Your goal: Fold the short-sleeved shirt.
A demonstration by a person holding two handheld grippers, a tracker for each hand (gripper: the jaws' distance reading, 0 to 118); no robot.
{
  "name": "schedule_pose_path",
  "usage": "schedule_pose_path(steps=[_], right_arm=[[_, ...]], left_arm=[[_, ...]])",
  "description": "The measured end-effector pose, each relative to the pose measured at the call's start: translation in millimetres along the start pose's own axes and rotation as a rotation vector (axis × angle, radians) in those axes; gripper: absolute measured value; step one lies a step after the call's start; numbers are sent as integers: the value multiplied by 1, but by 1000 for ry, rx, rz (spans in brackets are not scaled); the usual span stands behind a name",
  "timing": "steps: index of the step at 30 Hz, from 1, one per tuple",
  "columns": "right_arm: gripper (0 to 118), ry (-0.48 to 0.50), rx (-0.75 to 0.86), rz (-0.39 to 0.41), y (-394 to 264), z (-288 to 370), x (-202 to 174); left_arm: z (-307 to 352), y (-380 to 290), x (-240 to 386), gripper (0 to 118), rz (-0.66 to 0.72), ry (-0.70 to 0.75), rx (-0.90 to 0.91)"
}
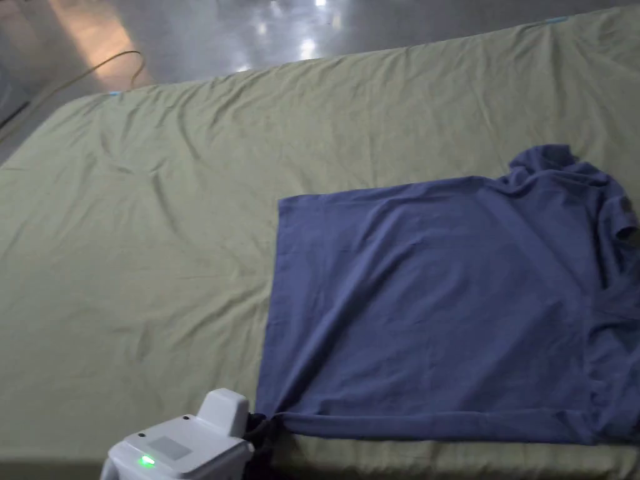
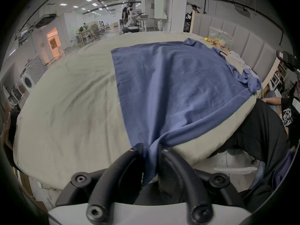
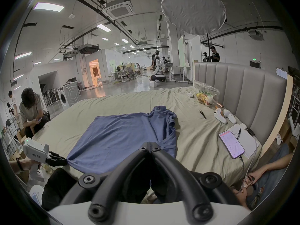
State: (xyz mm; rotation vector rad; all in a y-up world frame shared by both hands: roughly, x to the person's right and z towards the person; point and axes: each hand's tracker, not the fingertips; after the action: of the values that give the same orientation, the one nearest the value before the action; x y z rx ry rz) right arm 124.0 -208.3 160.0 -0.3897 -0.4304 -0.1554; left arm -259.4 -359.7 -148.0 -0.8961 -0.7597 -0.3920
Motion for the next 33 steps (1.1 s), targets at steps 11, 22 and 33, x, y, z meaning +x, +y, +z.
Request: schedule_pose_path(steps=[11, 22, 33], right_arm=[[74, -123, -217, -152, -43, -48, 64], [54, 14, -489, -480, -87, -129, 106], [5, 21, -485, -462, -86, -149, 100]], left_arm=[[-21, 6, 30, 9, -206, 110, -109], [-18, 7, 19, 9, -114, 80, -101], [-9, 10, 24, 9, -70, 67, -83]])
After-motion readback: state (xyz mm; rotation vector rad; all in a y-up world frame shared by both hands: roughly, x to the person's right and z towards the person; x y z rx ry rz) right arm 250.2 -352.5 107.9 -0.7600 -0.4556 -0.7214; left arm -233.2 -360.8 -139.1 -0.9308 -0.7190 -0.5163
